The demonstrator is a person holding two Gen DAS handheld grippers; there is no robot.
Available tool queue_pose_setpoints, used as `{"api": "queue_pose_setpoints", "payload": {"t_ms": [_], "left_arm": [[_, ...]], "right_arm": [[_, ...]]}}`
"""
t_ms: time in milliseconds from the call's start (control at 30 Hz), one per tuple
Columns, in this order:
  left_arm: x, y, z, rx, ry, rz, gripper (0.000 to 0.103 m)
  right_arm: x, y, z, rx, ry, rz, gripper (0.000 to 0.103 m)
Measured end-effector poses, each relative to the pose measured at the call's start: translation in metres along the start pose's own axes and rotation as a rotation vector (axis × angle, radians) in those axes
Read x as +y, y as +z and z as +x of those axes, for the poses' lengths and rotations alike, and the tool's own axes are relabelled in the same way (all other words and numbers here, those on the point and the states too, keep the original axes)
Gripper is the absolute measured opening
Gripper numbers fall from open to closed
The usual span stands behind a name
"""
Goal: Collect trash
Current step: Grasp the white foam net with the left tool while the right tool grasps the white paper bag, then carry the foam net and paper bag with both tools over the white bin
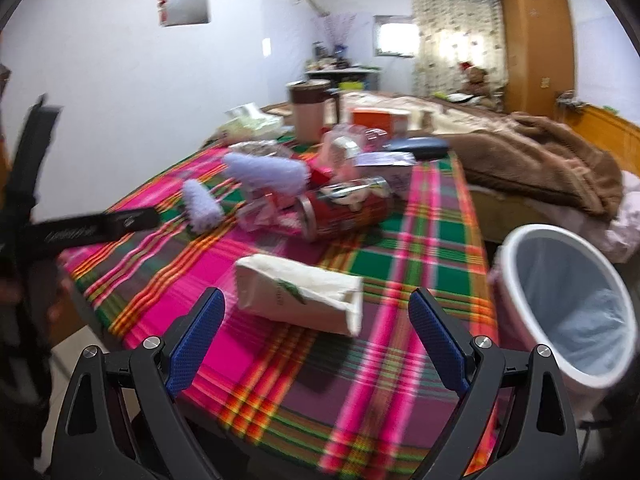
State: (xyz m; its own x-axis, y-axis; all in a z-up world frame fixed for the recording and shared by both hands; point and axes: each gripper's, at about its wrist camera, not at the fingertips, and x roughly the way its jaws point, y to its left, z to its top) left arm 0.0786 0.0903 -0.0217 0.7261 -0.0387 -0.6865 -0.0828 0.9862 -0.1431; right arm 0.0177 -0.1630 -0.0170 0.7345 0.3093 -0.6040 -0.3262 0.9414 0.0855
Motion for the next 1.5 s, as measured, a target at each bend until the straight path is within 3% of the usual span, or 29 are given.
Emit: {"api": "queue_pose_setpoints", "payload": {"t_ms": [133,233,333,500,633,767,967,1067,1100,1300,1333,1367,1433,1500], "left_arm": [[0.008,0.013,0.018,0.024,-0.017,-0.05,0.101],[0.013,0.024,0.039,0.08,-0.014,-0.076,0.091],[0.018,0.03,0.053,0.112,-0.053,-0.109,0.091],[0.017,0.037,0.073,0.141,-0.075,-0.127,0.084],[0.016,0.041,0.085,0.166,-0.093,-0.163,0.071],[0.021,0.041,0.095,0.202,-0.108,-0.218,0.069],[0.022,0.044,0.099,0.212,-0.148,-0.257,0.051],[0.015,0.044,0.1,0.212,-0.169,-0.238,0.043],[0.012,0.043,0.101,0.215,-0.19,-0.233,0.035],[-0.013,0.037,0.096,0.199,-0.209,-0.139,0.03],[-0.017,0.035,0.093,0.195,-0.209,-0.12,0.029],[-0.019,0.034,0.09,0.191,-0.21,-0.108,0.029],[-0.023,0.031,0.082,0.181,-0.202,-0.079,0.029],[-0.024,0.027,0.075,0.169,-0.198,-0.058,0.029]], "right_arm": [[0.01,0.001,0.013,0.03,0.011,-0.069,0.095],[0.015,0.003,0.023,0.05,0.026,-0.119,0.095],[0.015,0.003,0.032,0.075,0.022,-0.136,0.094],[0.012,0.001,0.035,0.112,0.021,-0.145,0.072],[0.007,0.0,0.031,0.102,0.031,-0.12,0.066],[0.001,0.002,0.028,0.088,0.021,-0.095,0.061],[-0.009,0.004,0.029,0.082,0.024,-0.04,0.054],[-0.013,0.006,0.031,0.073,0.028,-0.013,0.05],[-0.014,0.006,0.031,0.072,0.029,-0.007,0.048],[-0.026,0.007,0.028,0.056,0.031,0.036,0.042],[-0.026,0.007,0.028,0.056,0.034,0.039,0.036],[-0.026,0.007,0.028,0.056,0.034,0.039,0.022],[-0.028,0.006,0.025,0.048,0.036,0.048,0.022],[-0.029,0.007,0.026,0.042,0.047,0.053,0.014]]}}
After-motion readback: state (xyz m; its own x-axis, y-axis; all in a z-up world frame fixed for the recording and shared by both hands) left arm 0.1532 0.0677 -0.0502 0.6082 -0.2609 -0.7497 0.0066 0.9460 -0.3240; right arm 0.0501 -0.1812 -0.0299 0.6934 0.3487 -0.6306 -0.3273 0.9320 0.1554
